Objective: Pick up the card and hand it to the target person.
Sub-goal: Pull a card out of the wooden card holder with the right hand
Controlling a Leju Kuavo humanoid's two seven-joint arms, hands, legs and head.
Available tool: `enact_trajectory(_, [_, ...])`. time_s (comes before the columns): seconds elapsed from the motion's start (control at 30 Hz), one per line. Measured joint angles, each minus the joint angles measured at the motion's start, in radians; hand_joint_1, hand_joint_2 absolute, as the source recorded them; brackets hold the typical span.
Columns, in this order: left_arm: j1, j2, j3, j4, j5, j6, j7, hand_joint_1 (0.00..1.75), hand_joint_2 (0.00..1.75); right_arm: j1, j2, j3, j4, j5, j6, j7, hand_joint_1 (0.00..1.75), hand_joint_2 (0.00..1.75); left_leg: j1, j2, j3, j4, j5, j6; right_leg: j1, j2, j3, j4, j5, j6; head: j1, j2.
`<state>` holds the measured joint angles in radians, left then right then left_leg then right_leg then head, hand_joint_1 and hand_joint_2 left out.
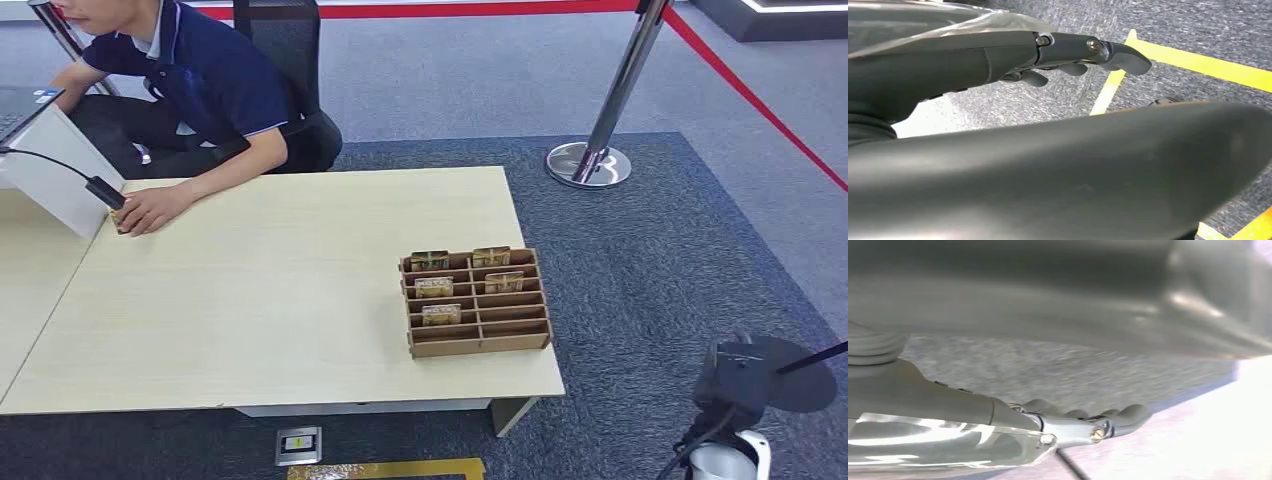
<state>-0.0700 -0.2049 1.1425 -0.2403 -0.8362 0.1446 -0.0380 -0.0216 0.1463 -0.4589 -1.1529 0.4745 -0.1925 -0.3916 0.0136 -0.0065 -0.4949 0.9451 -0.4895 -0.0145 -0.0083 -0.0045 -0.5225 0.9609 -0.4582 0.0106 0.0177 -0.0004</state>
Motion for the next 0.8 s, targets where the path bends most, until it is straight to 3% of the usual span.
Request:
enact_trajectory(0.43, [-0.015,-0.008,0.049,0.009,-0.060,-0.001,-0.011,0.00,0.00,-0.158,-0.008,0.394,-0.132,0.089,0.029,0.094,0.00,0.00,0.000,0.000,0.001,0.000,0.001,-0.001,0.000,0.000,0.000,0.001,0.000,0.000,0.000,0.000])
enact_trajectory(0.57, [-0.017,-0.010,0.063,0.011,-0.075,-0.001,-0.010,0.00,0.00,-0.226,-0.009,0.510,-0.124,0.127,0.042,0.139,0.00,1.75,0.000,0.001,0.001,0.000,0.001,-0.001,0.000,0.000,-0.001,0.001,0.000,0.000,0.000,0.000])
enact_trajectory(0.8, [-0.020,-0.014,0.071,0.011,-0.091,0.000,-0.007,0.00,0.00,-0.322,-0.005,0.656,-0.069,0.222,0.016,0.215,0.00,1.75,0.000,0.001,-0.001,0.000,0.002,-0.001,0.000,0.000,-0.003,0.001,0.001,-0.001,0.000,0.000])
